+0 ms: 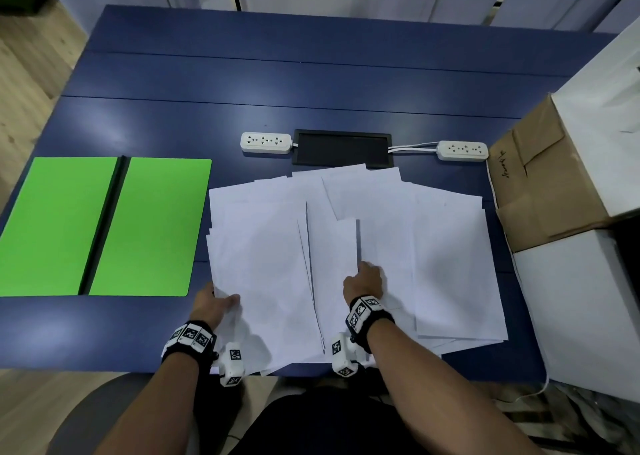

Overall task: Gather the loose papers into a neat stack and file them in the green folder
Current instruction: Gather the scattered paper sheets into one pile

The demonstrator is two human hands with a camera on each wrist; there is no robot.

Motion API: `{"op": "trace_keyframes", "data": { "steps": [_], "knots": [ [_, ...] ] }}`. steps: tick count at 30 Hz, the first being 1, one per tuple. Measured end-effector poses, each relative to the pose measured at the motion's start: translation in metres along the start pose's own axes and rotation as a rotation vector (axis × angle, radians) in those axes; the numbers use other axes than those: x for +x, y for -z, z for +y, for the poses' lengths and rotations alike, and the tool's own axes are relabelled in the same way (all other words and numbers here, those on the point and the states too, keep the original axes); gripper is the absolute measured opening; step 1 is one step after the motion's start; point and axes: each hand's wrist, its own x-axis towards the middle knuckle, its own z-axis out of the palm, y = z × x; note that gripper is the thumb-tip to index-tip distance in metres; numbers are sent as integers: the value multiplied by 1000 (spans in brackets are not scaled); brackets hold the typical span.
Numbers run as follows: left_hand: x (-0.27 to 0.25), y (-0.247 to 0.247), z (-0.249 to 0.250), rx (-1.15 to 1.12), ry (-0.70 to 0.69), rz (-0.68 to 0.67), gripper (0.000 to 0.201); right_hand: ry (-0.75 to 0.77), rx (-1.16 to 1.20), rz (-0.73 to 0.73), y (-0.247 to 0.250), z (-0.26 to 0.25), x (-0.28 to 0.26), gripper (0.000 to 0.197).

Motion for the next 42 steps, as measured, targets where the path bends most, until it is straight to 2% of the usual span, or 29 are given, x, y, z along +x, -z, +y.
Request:
{"op": "trace_keyframes", "data": {
  "steps": [3, 8, 12, 15, 17, 19, 23, 26, 30, 33, 37, 40, 42],
  "knots": [
    [-2, -1, 2, 19, -22, 14, 33, 161, 19, -19, -1, -9, -3, 38],
    [-3, -3, 2, 13, -43, 24, 34, 222, 139, -117, -3, -20, -1, 34],
    [-7, -4, 4, -6, -60, 25, 37, 157, 202, -172, -5, -22, -2, 44],
    [-8, -5, 5, -12, -60, 24, 37, 80, 87, -130, 2, -16, 3, 34],
    [-6, -4, 3, -14, -50, 25, 37, -11, -59, -113, 11, -9, 5, 50],
    [-7, -4, 3, -6, -46, 27, 35, -1, -108, -94, 13, -4, 7, 61],
    [-9, -4, 7, -2, -39, 29, 40, 113, 153, -117, 9, -6, 11, 54],
    [-9, -3, 8, 26, -37, 32, 42, 98, 103, -129, 14, -11, 10, 37],
    [-9, 0, 7, 31, -29, 34, 41, 68, 145, -42, 37, -8, 10, 41],
    [-10, -3, 10, 19, -30, 22, 40, 160, 154, 68, 72, -2, 13, 42],
    [-8, -1, 9, -11, -22, 11, 35, 330, 131, 298, 119, 5, 18, 23],
    [-11, 0, 6, -64, 20, -18, 29, 393, 256, 323, 128, -1, 14, 14],
    [-13, 0, 10, -97, 30, -26, 36, 409, 309, 259, 113, -7, 13, 15]
  ]
}}
